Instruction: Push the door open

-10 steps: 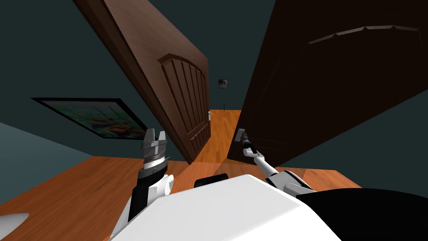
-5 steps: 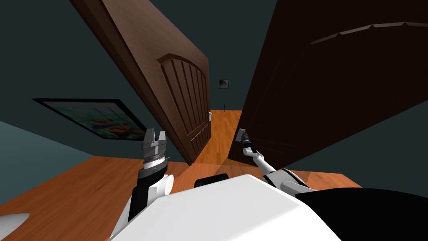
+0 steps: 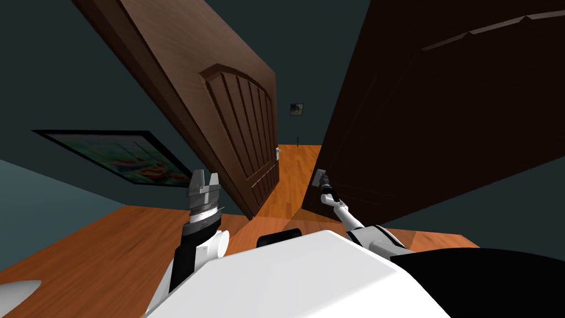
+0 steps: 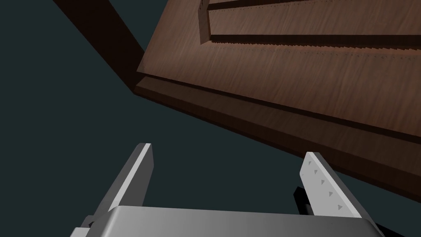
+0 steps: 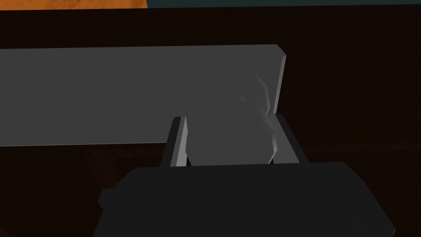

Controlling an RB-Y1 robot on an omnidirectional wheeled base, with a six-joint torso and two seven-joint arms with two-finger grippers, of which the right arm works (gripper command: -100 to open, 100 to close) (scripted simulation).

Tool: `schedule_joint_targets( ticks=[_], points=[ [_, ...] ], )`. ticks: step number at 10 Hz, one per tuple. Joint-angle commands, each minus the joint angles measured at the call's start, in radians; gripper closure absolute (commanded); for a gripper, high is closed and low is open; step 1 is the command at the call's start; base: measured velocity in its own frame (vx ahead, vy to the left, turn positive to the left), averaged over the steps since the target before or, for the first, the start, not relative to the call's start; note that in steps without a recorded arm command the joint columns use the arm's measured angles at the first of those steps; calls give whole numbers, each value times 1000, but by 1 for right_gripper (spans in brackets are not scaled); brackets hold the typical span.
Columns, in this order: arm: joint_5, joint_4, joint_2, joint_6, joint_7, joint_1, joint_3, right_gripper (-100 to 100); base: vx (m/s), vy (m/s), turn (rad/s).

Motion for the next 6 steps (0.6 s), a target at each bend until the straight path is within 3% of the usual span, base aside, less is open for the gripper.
schedule_joint_targets(
  ticks=[1, 6],
  points=[
    [2, 39, -20, -31, -7, -26, -10, 100, 52, -11, -4],
    [-6, 90, 6, -42, 48, -63, -78, 100, 64, -16, 22]
  ],
)
